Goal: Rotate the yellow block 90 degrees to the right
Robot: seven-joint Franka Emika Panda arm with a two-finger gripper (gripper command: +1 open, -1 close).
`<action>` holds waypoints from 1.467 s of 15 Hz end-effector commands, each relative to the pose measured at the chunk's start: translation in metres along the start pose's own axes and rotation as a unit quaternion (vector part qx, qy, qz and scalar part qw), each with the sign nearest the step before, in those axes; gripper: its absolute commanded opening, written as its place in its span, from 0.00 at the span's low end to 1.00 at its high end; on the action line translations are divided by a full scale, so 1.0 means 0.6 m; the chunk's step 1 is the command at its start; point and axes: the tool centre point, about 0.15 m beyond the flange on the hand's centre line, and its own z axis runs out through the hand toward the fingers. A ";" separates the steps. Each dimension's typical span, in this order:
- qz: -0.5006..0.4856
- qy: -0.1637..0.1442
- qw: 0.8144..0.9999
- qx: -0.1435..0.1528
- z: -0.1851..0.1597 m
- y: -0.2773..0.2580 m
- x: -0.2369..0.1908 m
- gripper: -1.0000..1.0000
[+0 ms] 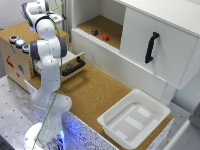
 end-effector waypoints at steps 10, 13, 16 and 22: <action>0.052 0.011 0.998 -0.020 -0.054 -0.051 -0.042 0.00; 0.119 -0.001 0.992 -0.034 -0.070 -0.064 -0.047 0.00; 0.241 -0.016 0.970 -0.027 -0.057 -0.074 -0.064 0.00; 0.416 -0.024 0.909 -0.013 -0.046 -0.066 -0.067 0.00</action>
